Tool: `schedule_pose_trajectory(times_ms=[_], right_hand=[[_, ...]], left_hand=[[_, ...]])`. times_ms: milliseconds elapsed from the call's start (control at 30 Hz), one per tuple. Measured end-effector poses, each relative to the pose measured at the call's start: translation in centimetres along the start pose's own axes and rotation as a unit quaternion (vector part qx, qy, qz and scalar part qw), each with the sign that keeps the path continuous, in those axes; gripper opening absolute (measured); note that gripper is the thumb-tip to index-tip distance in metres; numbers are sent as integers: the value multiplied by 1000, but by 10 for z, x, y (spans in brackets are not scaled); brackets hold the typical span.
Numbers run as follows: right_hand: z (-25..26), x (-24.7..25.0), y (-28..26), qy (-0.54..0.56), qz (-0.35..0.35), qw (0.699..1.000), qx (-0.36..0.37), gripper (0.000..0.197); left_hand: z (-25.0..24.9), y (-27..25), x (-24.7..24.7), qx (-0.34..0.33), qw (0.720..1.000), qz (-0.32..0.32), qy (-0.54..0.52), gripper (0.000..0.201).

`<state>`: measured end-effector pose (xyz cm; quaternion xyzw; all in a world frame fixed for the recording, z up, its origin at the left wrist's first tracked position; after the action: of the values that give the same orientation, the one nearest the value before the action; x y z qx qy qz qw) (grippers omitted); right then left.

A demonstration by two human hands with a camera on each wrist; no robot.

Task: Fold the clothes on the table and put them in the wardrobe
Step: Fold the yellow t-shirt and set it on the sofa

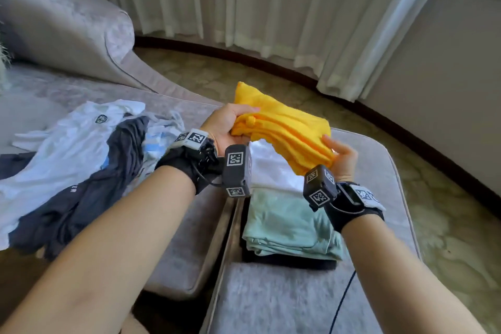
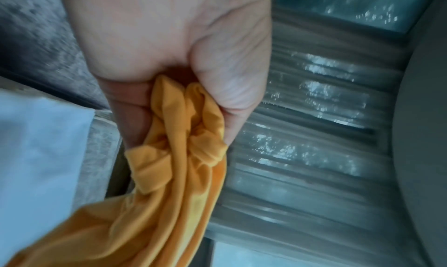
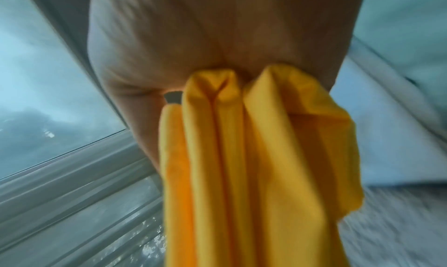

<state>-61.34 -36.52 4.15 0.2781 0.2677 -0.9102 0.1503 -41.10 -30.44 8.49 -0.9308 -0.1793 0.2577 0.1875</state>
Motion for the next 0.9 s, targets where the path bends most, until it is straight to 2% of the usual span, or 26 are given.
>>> schedule_pose_trajectory(times_ms=[33, 133, 200, 300, 367, 433, 500, 567, 633, 700, 800, 867, 900], right_hand=[[7, 11, 3, -17, -12, 1000, -4, 23], [20, 38, 19, -95, -57, 994, 16, 35], [23, 54, 33, -170, -89, 980, 45, 40], [14, 83, 49, -265, -186, 944, 57, 64], [2, 99, 52, -321, -210, 923, 41, 65], [-9, 111, 53, -339, -219, 914, 37, 61], [-10, 114, 54, -333, -232, 912, 63, 56], [-6, 114, 55, -315, -244, 912, 96, 54], [1, 113, 56, -300, -258, 910, 120, 52], [3, 116, 57, -300, -268, 907, 125, 50], [-4, 121, 57, -364, -259, 892, 76, 51], [-9, 122, 56, -408, -241, 879, 53, 54], [-9, 121, 55, -419, -233, 876, 52, 54]], left_hand=[[9, 6, -2, 12, 1000, -1, 9, 31], [35, 22, -1, 31, 999, 0, 36, 9], [60, 36, 6, 44, 998, -13, 44, 28], [100, 49, 19, 72, 988, -85, 104, 49], [119, 55, 30, 78, 971, -149, 170, 64], [124, 60, 35, 68, 966, -167, 186, 71], [118, 65, 33, 36, 970, -167, 175, 69], [108, 70, 27, -25, 969, -162, 185, 65], [99, 74, 18, -80, 963, -148, 210, 62], [94, 78, 13, -108, 955, -149, 234, 61], [98, 79, 14, -90, 929, -191, 304, 55], [109, 75, 19, -33, 910, -223, 348, 41], [113, 73, 21, -2, 912, -227, 342, 34]])
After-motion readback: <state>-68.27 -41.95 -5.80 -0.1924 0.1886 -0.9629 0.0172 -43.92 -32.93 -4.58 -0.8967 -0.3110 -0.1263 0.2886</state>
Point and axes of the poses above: each hand's wrist, its own y-axis towards the middle knuckle, its own x-axis out of the back of the hand, z = x × y, the point moved 2 cm from there along y, towards the middle knuckle, and after that the axes turned 2 degrees about -y, right-handed, at the moved point
